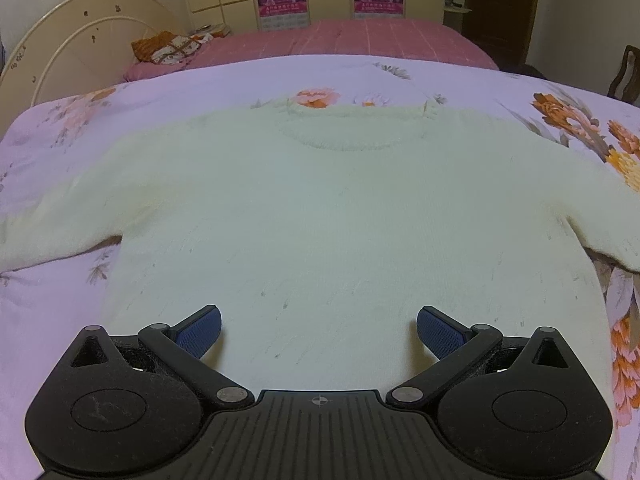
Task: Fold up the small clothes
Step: 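Move the right tool toward the sweater's sleeve cuff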
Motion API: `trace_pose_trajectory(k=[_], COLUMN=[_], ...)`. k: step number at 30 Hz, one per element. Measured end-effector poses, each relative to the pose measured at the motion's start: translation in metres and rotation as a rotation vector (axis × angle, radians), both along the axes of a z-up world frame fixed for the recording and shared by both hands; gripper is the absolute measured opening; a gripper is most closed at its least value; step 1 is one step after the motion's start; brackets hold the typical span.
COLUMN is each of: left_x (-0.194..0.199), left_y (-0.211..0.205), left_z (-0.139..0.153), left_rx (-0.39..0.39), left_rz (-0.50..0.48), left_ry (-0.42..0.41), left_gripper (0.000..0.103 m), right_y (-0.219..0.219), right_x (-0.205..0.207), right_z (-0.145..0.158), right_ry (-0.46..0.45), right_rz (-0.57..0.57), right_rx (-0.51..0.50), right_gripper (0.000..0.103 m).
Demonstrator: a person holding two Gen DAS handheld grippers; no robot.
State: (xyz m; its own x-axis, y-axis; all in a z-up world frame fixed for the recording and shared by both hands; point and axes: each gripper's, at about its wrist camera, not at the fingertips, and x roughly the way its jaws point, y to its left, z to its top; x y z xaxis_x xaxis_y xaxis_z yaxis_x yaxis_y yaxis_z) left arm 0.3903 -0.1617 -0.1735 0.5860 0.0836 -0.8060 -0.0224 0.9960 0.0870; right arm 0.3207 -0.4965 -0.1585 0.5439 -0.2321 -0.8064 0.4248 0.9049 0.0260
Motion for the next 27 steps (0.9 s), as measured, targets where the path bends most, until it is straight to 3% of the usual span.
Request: trace_pose_trajectory(k=[17, 27], left_x=[0.01, 0.014], left_y=[0.005, 0.005], left_z=[0.005, 0.004], left_rx=[0.027, 0.022], left_rz=[0.017, 0.017], left_ry=[-0.013, -0.008], left_gripper=[0.103, 0.103], right_y=[-0.066, -0.082], right_x=[0.007, -0.028], right_z=[0.005, 0.008], right_ry=[-0.157, -0.123], right_rz=[-0.159, -0.184], right_rx=[0.15, 0.251], right_gripper=[0.073, 0.075])
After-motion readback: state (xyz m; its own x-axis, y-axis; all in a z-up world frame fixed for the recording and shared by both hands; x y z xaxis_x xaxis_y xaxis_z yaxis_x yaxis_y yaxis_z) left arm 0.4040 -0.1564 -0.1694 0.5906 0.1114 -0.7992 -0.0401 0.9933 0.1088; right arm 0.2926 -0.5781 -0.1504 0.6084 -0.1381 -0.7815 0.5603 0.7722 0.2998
